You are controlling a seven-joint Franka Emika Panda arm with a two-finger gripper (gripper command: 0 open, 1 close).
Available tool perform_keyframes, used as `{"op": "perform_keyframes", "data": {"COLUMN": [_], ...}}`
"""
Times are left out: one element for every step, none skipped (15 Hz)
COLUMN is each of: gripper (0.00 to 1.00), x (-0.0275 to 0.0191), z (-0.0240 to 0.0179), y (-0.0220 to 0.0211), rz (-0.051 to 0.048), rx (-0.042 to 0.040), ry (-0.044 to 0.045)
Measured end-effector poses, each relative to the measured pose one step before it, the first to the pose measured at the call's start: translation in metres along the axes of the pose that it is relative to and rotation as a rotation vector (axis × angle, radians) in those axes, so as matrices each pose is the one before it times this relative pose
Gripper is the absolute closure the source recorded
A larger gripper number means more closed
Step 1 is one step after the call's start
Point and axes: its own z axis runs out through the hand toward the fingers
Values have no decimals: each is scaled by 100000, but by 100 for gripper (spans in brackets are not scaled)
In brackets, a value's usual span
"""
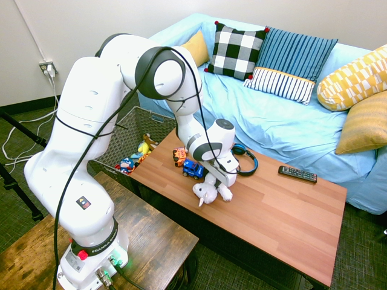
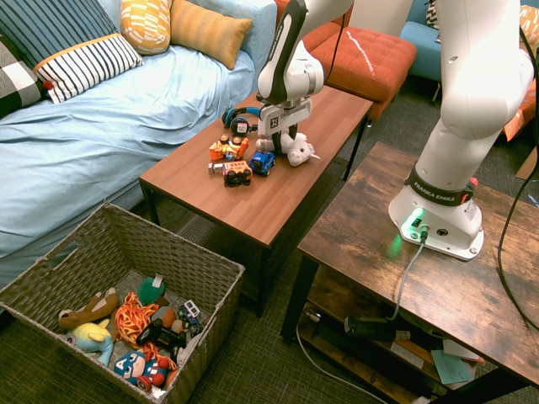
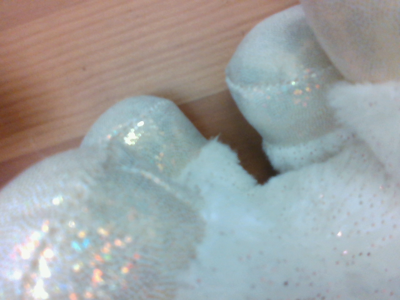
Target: Put the stuffed toy in the basket
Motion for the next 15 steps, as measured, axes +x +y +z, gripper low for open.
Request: {"op": "perform_keyframes", "data": {"gripper": [100,100,100,100,100,100,100,100,100,100,100,100,100,100,100], "x": [223,331,365,373,323,119,-163,-414,-601,-723,-875,-1004,-1142,-1259,-1329], "z": [-180,-337,-559,-891,-1367,-1726,-1900,-1818,-1742,-1735,-1850,-1614,-1423,-1297,-1118], "y": [-9,40,48,39,-115,-278,-370,-458,-631,-945,-1339,-1512,-1673,-1866,-2135], "rz": [-248,16,0,-33,-277,-569,-716,-802,-1242,-1475,-1172,-877,-769,-882,-1104], "rx": [600,899,899,1275,2021,2394,2209,1872,1798,1428,807,79,-116,-182,-324], "ry": [171,190,16,-290,-372,-592,-170,100,348,727,1295,1565,1489,1354,1242]}}
